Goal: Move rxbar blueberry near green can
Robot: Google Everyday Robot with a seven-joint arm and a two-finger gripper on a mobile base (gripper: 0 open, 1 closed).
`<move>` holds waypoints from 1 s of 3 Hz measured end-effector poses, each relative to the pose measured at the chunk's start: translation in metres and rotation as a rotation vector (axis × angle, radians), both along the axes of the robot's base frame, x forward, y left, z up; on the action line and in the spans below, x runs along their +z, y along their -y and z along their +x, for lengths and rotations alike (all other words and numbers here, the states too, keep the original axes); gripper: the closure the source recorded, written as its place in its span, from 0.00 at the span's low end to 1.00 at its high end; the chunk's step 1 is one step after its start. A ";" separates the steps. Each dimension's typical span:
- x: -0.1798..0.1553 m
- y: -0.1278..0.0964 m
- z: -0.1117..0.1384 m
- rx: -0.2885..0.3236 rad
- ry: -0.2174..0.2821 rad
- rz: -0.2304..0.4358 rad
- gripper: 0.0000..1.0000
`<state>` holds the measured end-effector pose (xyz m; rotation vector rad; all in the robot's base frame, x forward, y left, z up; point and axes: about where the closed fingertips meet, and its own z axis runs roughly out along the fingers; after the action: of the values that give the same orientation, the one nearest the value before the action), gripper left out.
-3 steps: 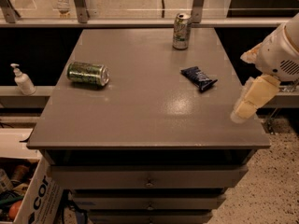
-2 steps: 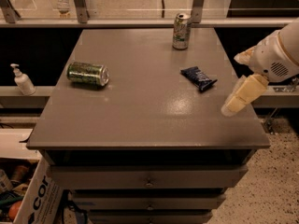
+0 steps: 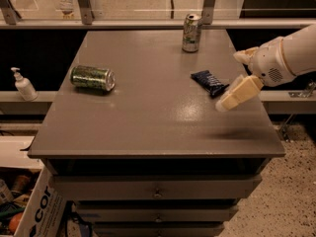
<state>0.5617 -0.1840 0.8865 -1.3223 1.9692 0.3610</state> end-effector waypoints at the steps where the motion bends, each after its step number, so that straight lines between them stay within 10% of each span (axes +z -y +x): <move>1: 0.000 -0.001 0.000 0.000 0.000 0.004 0.00; 3: -0.021 -0.016 0.038 -0.095 -0.022 0.075 0.00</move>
Offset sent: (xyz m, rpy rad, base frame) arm 0.0372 0.0162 -0.0236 0.0709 0.0090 -0.1130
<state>0.5998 -0.1679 0.8655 -1.1783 2.0091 0.4009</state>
